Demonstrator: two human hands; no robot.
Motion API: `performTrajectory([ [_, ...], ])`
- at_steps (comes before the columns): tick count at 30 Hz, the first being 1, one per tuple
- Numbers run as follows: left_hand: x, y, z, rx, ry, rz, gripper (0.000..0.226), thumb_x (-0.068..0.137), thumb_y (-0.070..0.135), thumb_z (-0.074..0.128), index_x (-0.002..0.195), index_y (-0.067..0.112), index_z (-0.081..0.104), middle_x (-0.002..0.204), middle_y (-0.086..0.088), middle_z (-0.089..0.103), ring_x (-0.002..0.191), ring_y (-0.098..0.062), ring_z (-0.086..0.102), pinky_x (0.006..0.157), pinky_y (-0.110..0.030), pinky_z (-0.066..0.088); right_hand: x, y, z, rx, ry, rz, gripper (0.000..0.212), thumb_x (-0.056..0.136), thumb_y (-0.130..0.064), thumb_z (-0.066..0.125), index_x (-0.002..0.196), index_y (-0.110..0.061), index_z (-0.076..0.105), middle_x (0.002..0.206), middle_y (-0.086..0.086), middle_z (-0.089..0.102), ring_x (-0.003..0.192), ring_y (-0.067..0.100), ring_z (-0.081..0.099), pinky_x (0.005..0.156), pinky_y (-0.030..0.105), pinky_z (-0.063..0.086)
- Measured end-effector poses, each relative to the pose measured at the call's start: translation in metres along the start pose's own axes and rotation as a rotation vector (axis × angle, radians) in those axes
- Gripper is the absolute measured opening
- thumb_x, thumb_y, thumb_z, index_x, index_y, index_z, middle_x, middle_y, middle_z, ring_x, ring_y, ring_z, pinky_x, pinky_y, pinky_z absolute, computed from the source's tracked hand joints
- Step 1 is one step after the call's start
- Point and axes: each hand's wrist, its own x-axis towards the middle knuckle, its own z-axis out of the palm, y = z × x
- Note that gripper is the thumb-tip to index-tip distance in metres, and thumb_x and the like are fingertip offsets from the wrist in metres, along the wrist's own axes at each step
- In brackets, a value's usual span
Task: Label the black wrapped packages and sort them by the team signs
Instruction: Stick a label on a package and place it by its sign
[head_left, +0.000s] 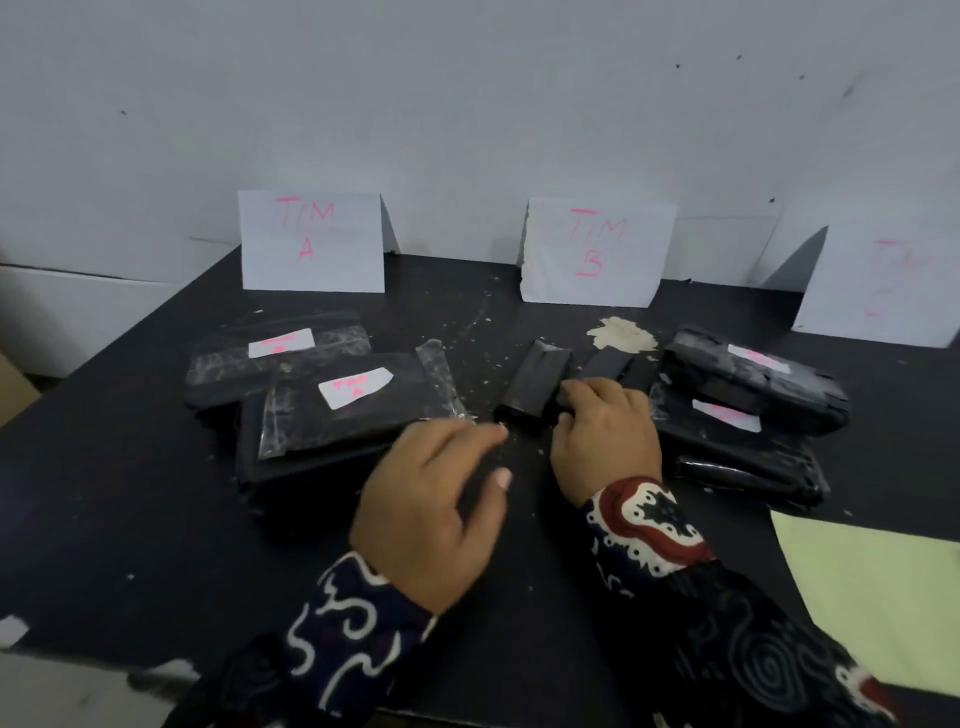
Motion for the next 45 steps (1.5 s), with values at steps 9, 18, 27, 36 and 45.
performTrajectory([
  [9,-0.009,-0.002,0.038,-0.05,-0.316,-0.035,0.02,0.084,0.031,0.058,0.097,0.022,0.069,0.092,0.01,0.063,0.085,-0.009,0.059,0.075,-0.03,0.052,0.001,0.0,-0.001,-0.141,-0.18,0.02,0.035,0.096,-0.036,0.048,0.125,-0.017,0.048,0.127,0.009,0.051,0.113,0.031,0.048,0.091,0.038,0.043],
  [18,-0.013,-0.005,0.036,-0.07,-0.35,-0.07,0.024,0.084,0.035,0.055,0.1,0.024,0.07,0.095,0.014,0.063,0.089,-0.003,0.059,0.078,-0.024,0.051,-0.036,0.0,-0.033,-0.029,-0.274,0.173,0.027,0.089,-0.025,0.054,0.111,-0.015,0.043,0.118,0.011,0.048,0.108,0.03,0.048,0.088,0.033,0.04],
  [27,-0.004,0.02,0.054,-0.039,-0.34,0.072,0.023,0.082,0.029,0.062,0.102,0.023,0.07,0.102,0.011,0.061,0.1,-0.01,0.053,0.085,-0.03,0.048,-0.116,0.048,-0.064,-0.005,-0.132,0.228,0.037,0.075,-0.016,0.058,0.11,-0.027,0.058,0.108,-0.009,0.067,0.108,0.024,0.052,0.086,0.04,0.046],
  [36,-0.01,0.046,0.076,0.008,-0.523,0.141,0.033,0.084,0.047,0.048,0.105,0.032,0.069,0.11,0.014,0.066,0.104,-0.006,0.06,0.095,-0.03,0.045,-0.14,0.075,-0.071,0.063,0.047,0.148,0.045,0.072,-0.019,0.048,0.113,-0.021,0.065,0.12,-0.002,0.066,0.11,0.025,0.057,0.09,0.041,0.051],
  [45,-0.01,0.049,0.077,0.088,-0.463,0.079,0.03,0.083,0.046,0.053,0.102,0.03,0.07,0.104,0.013,0.067,0.096,-0.009,0.064,0.083,-0.027,0.043,-0.157,0.113,-0.092,-0.173,-0.031,0.479,0.029,0.081,-0.02,0.064,0.109,-0.024,0.072,0.122,0.0,0.067,0.115,0.031,0.054,0.091,0.052,0.044],
])
